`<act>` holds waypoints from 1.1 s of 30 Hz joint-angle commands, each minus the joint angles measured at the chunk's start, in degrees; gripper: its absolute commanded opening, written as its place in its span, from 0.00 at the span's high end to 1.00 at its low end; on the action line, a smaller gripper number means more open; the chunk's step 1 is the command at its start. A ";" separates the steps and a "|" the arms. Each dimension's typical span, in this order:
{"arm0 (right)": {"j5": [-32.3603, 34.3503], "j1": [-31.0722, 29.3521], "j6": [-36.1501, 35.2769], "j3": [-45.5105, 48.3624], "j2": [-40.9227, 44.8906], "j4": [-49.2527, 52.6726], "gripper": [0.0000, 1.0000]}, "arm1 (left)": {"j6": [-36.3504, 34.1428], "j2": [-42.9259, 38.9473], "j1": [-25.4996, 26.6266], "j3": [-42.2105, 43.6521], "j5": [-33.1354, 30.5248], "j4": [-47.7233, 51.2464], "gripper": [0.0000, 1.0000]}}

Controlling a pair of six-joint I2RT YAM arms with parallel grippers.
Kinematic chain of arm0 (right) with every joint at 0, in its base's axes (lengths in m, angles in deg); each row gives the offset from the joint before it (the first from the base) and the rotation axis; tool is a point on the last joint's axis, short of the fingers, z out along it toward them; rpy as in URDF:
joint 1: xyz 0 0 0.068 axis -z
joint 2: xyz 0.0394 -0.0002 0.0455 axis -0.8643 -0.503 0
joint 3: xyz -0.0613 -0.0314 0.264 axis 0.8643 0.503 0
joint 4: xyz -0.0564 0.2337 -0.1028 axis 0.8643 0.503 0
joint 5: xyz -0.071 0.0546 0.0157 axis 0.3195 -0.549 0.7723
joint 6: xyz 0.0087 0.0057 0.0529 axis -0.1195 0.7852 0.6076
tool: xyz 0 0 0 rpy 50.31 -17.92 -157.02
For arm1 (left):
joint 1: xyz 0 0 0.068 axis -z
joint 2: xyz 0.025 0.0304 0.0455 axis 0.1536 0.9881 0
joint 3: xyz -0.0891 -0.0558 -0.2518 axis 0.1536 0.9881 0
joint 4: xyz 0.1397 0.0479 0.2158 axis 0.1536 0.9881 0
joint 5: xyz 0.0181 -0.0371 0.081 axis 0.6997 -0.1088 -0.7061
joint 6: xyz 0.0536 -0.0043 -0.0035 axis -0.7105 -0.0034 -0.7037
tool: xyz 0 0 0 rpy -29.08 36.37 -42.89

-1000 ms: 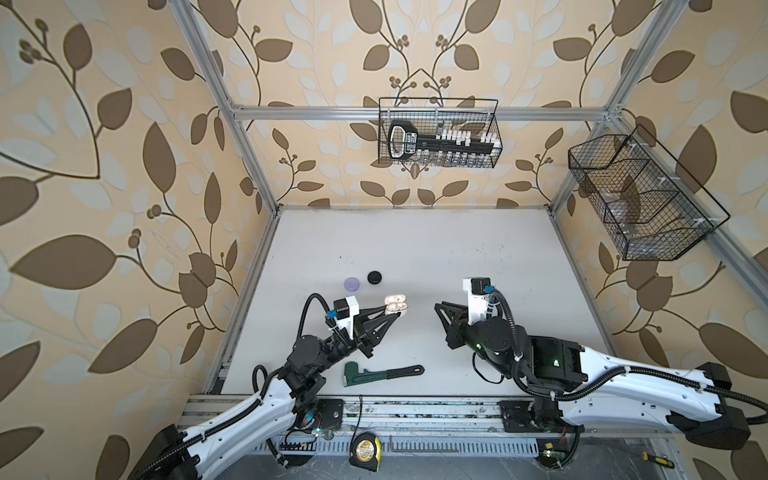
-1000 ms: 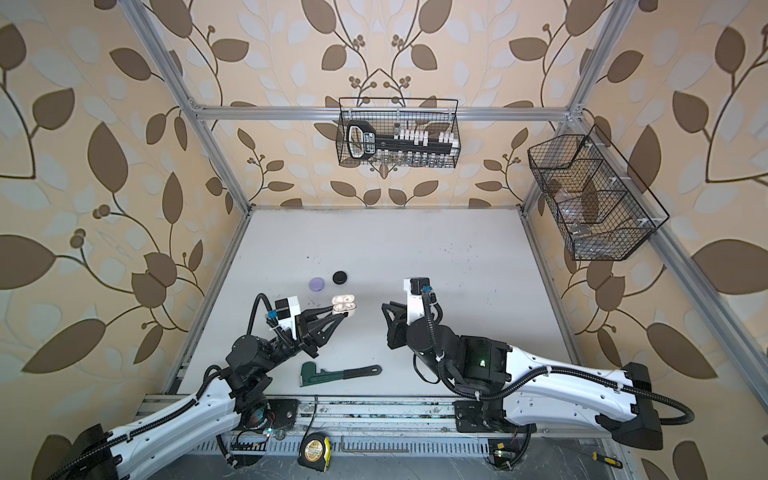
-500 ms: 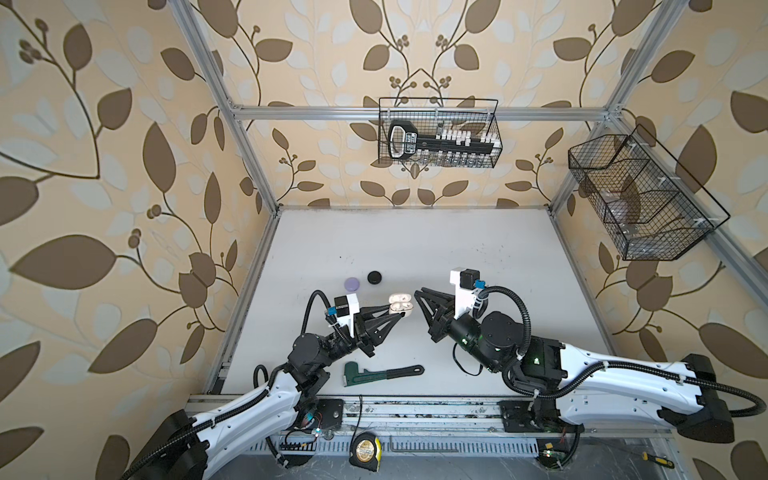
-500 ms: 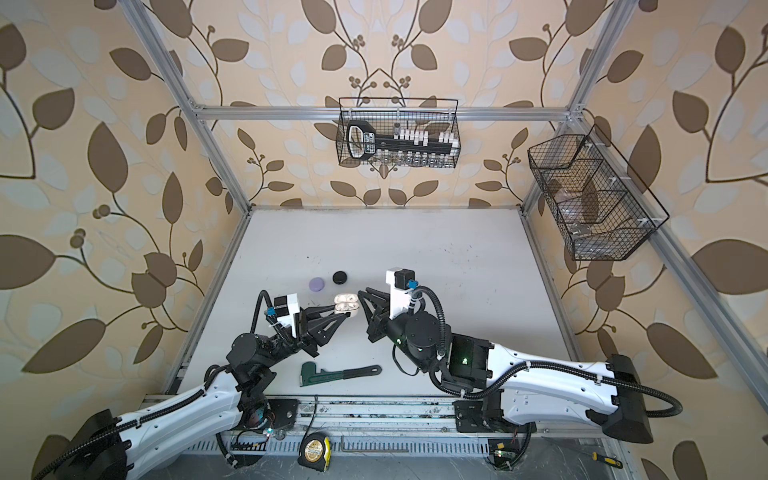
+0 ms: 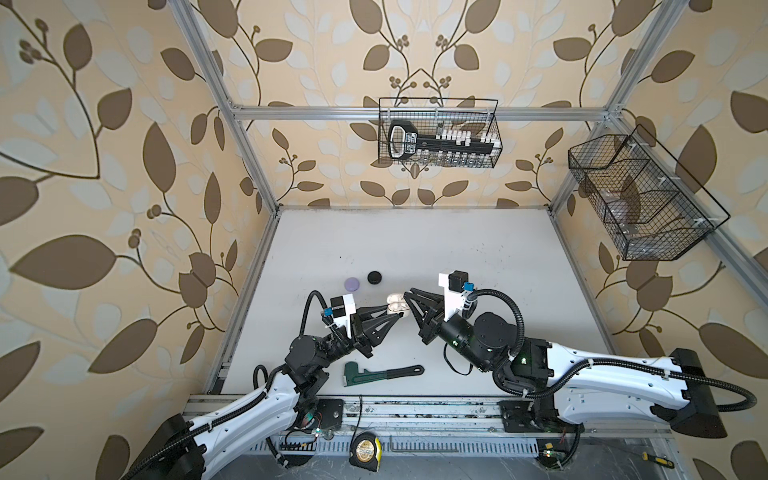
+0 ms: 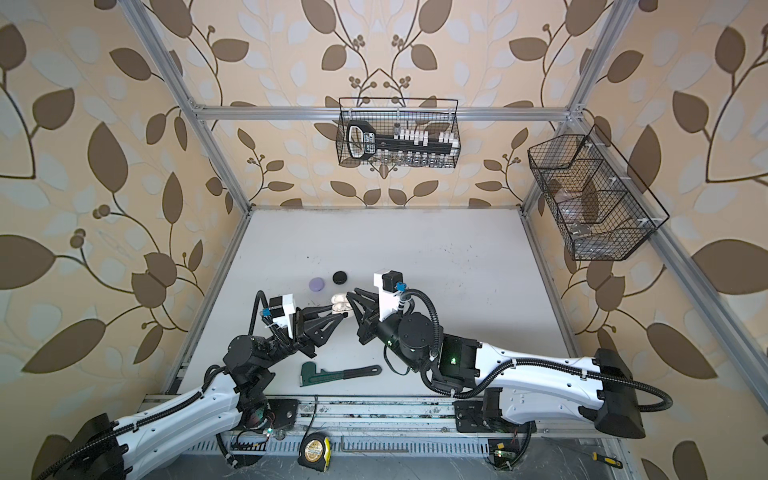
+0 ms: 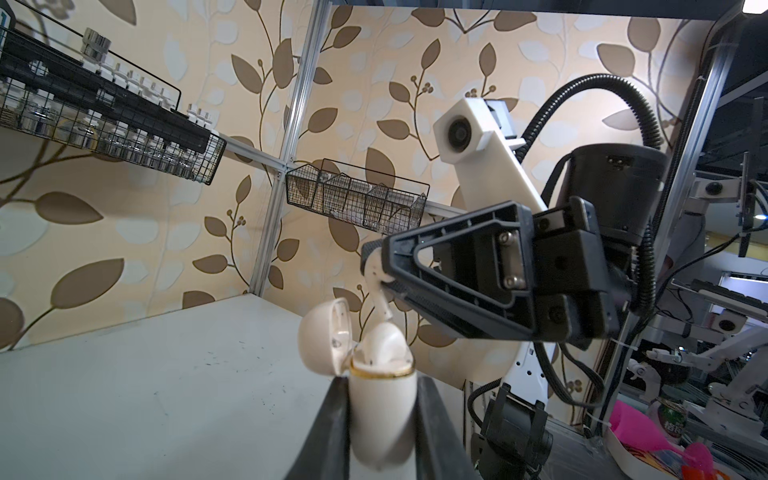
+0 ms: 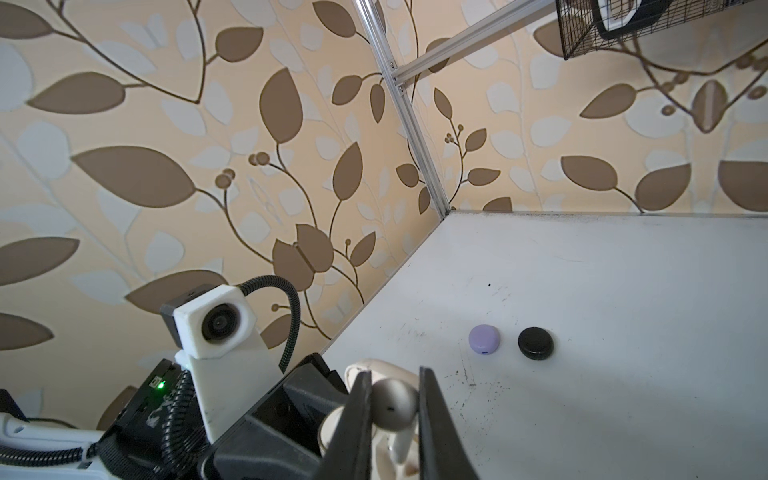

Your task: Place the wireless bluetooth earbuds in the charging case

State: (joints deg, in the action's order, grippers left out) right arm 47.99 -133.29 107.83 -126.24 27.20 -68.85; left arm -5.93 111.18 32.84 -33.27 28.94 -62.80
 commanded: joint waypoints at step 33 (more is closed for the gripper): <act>4.28 -3.31 -6.52 5.86 -0.86 -7.49 0.88 | 3.00 -4.57 0.34 -2.06 -3.14 -5.44 1.00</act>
State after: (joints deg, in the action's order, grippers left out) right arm 50.78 -135.98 103.55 -122.02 26.54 -76.22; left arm -4.18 108.32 32.88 -33.27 28.37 -61.73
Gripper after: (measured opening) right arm 0.137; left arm 0.236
